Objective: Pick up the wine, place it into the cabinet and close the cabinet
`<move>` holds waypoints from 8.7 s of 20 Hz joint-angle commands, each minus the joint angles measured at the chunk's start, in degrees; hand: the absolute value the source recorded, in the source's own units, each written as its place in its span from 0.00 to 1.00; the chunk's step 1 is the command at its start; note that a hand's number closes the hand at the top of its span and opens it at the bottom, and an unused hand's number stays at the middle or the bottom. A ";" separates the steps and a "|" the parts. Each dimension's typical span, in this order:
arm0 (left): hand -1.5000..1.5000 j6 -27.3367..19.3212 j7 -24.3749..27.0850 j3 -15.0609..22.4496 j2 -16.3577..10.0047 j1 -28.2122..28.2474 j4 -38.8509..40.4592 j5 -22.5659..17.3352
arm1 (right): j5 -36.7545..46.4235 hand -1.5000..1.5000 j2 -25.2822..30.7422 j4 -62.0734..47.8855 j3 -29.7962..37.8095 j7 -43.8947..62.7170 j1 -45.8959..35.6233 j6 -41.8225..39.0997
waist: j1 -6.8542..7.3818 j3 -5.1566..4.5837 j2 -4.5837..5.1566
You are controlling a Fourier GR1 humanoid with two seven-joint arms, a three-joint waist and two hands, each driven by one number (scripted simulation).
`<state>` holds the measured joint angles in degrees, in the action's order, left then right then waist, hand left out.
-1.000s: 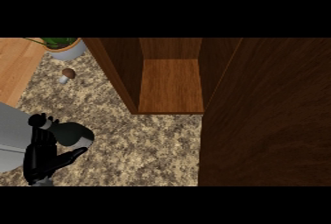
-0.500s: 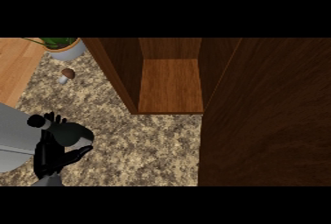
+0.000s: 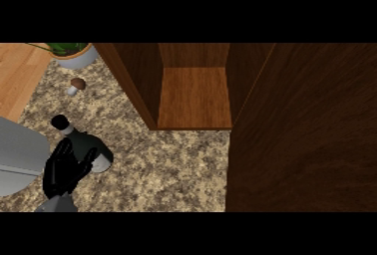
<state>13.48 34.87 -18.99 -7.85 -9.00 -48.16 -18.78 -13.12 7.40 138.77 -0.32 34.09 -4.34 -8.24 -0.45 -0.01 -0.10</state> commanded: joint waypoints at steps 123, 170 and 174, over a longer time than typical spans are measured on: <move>1.00 -49.09 -9.65 38.50 7.85 -31.28 -3.36 -6.89 | -5.09 0.00 -1.32 8.80 1.74 5.49 0.51 0.48 | -0.88 -0.01 0.12; 1.00 -42.25 4.76 18.92 7.17 -50.48 31.46 -10.98 | -5.75 0.00 -1.20 2.64 0.86 0.54 -0.42 -2.44 | -2.82 -0.04 1.02; 0.00 -42.98 5.22 19.74 7.38 -50.37 32.49 -10.33 | -4.13 0.00 -2.12 2.24 -1.16 0.30 -0.15 -2.22 | -2.92 -0.05 1.08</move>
<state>-28.76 40.22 3.37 0.06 -58.08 -20.70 -28.41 -15.93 5.54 136.77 -0.76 32.28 -5.31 -11.29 -2.97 0.77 -0.79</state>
